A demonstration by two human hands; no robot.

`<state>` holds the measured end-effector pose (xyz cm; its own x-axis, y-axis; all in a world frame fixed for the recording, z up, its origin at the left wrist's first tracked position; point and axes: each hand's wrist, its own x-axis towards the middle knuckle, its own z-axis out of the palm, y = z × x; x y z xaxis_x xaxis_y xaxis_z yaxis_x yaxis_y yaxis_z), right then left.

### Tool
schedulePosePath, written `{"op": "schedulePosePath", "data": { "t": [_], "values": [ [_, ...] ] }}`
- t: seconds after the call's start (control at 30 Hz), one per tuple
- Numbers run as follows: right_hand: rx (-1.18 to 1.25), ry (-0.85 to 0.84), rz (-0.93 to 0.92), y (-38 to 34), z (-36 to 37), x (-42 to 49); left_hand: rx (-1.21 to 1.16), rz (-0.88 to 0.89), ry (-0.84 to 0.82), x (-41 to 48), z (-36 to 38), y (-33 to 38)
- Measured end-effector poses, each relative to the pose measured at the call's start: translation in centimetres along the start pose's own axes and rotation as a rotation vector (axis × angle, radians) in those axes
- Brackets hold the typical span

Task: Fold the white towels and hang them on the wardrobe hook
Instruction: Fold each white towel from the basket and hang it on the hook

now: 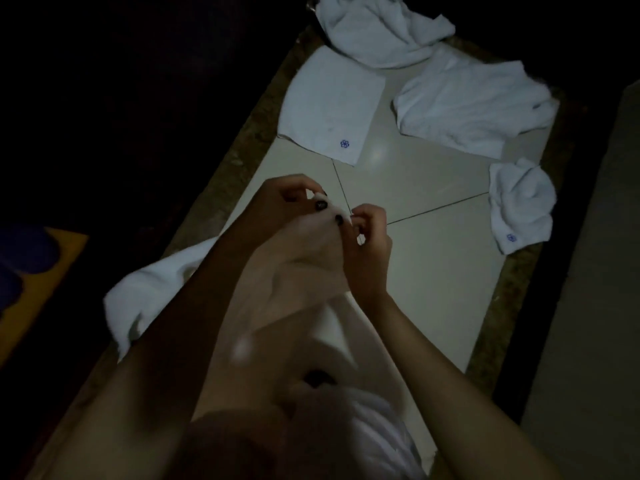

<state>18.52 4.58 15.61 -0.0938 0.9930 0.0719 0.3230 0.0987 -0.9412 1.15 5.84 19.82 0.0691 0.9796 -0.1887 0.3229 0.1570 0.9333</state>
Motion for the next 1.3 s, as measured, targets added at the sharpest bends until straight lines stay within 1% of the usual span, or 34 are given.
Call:
{"op": "schedulePosePath", "data": {
  "t": [0.07, 0.13, 0.17, 0.27, 0.37, 0.43, 0.5, 0.6, 0.67, 0.77, 0.83, 0.93, 1.0, 1.1, 1.2, 1.23, 1.3],
  "values": [
    [0.069, -0.047, 0.043, -6.4, -1.1, 0.8, -0.066, -0.036, 0.169, -1.9, -2.2, 5.4],
    [0.067, -0.1, 0.018, -13.2, -2.4, 1.9, -0.167, -0.064, 0.308, -4.0, -4.4, 11.5],
    [0.068, -0.118, -0.014, -16.7, -3.2, 2.5, -0.199, -0.048, 0.35, -5.1, -5.7, 14.8],
    [0.059, -0.146, -0.168, -28.2, -5.7, 4.3, -0.194, 0.038, 0.443, -8.2, -10.7, 25.1],
    [0.047, -0.18, -0.406, -39.7, -8.4, 5.8, -0.238, 0.12, 0.533, -11.7, -16.0, 35.4],
    [0.009, -0.22, -0.519, -46.4, -9.9, 6.6, -0.242, 0.173, 0.591, -14.1, -18.9, 41.7],
    [-0.019, -0.291, -0.554, -52.3, -11.6, 7.0, -0.246, 0.239, 0.643, -16.3, -21.6, 47.8],
    [-0.096, -0.409, -0.522, -59.0, -14.1, 7.2, -0.271, 0.359, 0.725, -19.1, -25.3, 56.1],
    [-0.169, -0.42, -0.504, -62.4, -15.4, 7.3, -0.269, 0.43, 0.768, -20.7, -27.5, 61.4],
    [-0.191, -0.338, -0.488, -67.0, -17.0, 7.3, -0.206, 0.521, 0.814, -23.0, -29.9, 68.1],
    [-0.169, -0.294, -0.505, -69.2, -17.8, 7.5, -0.195, 0.568, 0.869, -24.2, -31.3, 71.3],
    [-0.184, -0.297, -0.508, -71.0, -19.4, 8.6, -0.176, 0.621, 0.966, -26.1, -32.9, 74.8],
    [-0.19, -0.267, -0.46, -70.9, -20.4, 9.4, -0.123, 0.65, 1.023, -27.2, -33.4, 76.4],
    [-0.131, -0.193, -0.386, -70.9, -21.3, 10.5, -0.054, 0.669, 1.091, -28.4, -33.9, 77.3],
    [-0.123, -0.14, -0.467, -72.4, -21.9, 11.9, 0.009, 0.629, 1.179, -29.8, -34.3, 77.1],
    [-0.147, -0.15, -0.51, -73.1, -22.1, 12.5, 0.013, 0.613, 1.213, -30.4, -34.5, 76.9],
    [-0.202, -0.23, -0.608, -74.4, -22.4, 14.1, 0.017, 0.579, 1.286, -31.7, -35.0, 76.6]
  ]
}}
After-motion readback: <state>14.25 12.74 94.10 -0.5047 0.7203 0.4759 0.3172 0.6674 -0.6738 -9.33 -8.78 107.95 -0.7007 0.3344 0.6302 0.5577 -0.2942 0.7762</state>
